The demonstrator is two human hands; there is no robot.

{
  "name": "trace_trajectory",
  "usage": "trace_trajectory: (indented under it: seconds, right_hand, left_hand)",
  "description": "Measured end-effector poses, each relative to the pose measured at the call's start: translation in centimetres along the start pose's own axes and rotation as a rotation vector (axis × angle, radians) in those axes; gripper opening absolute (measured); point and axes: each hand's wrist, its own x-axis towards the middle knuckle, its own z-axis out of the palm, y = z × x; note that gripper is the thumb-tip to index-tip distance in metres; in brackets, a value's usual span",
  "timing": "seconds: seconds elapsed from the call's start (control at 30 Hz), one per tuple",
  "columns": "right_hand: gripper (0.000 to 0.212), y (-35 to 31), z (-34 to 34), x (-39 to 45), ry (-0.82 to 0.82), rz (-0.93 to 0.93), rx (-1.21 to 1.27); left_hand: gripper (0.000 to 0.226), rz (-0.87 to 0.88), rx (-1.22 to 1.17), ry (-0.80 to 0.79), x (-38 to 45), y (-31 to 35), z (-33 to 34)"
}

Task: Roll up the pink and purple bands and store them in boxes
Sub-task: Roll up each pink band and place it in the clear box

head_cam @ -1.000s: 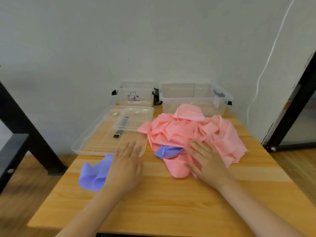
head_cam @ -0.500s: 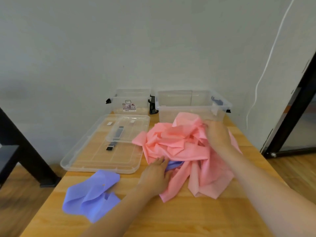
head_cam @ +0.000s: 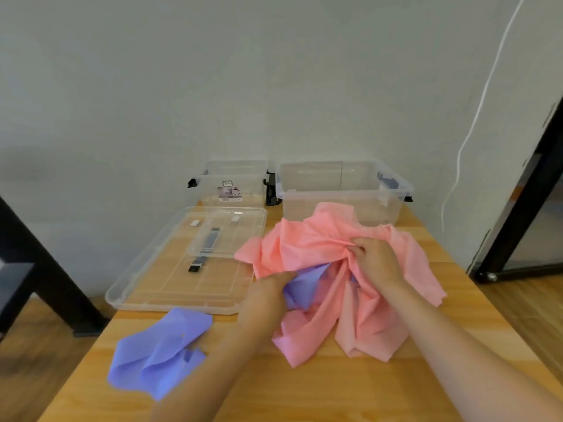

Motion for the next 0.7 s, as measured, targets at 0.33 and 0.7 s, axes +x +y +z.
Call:
trace_trajectory:
  seconds: [0.33,0.7]
  right_hand:
    - [0.022,-0.4,1.0,-1.7,0.026,0.002,-0.021]
    - [0.031,-1.3,-0.5,-2.4,-0.165,-0.021,-0.09]
  left_hand:
    - [0.046,-0.048,0.255,0.373,-6.9,-4.6,-11.2]
    - [0.104,-0.046,0.791,-0.116,-10.6,-7.5,-5.4]
